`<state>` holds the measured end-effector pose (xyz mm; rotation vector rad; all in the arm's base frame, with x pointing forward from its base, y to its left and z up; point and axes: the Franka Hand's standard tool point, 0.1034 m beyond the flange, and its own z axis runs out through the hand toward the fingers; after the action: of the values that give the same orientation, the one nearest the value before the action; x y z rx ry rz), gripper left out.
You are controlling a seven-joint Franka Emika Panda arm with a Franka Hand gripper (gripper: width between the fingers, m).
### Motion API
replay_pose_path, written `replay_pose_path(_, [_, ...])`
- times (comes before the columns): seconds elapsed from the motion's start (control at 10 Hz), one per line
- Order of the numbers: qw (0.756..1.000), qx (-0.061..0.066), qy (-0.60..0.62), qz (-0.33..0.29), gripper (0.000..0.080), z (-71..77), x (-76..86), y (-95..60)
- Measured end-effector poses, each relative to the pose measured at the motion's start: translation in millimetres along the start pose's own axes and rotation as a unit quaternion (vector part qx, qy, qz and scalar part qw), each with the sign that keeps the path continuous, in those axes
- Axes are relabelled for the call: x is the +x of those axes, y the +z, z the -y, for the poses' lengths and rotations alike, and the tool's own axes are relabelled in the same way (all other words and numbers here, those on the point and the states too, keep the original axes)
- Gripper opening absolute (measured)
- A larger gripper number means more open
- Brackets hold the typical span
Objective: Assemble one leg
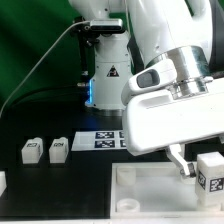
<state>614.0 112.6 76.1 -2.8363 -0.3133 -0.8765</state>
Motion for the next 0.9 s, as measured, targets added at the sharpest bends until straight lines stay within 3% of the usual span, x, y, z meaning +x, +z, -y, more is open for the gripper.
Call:
replay_pose_path(0.1, [1.000, 0.000, 0.000, 0.000, 0.0571, 0.0, -0.2, 0.1])
replay_pose_path(0.3, [1.000, 0.000, 0.000, 0.000, 0.0647, 0.0, -0.5, 0.3])
replay_pose_path(0.8, [1.000, 0.000, 0.000, 0.001, 0.0649, 0.1, -1.5, 1.0])
replay_pose_path(0.9, [1.000, 0.005, 0.001, 0.019, 0.0649, 1.5, -3.5, 2.3])
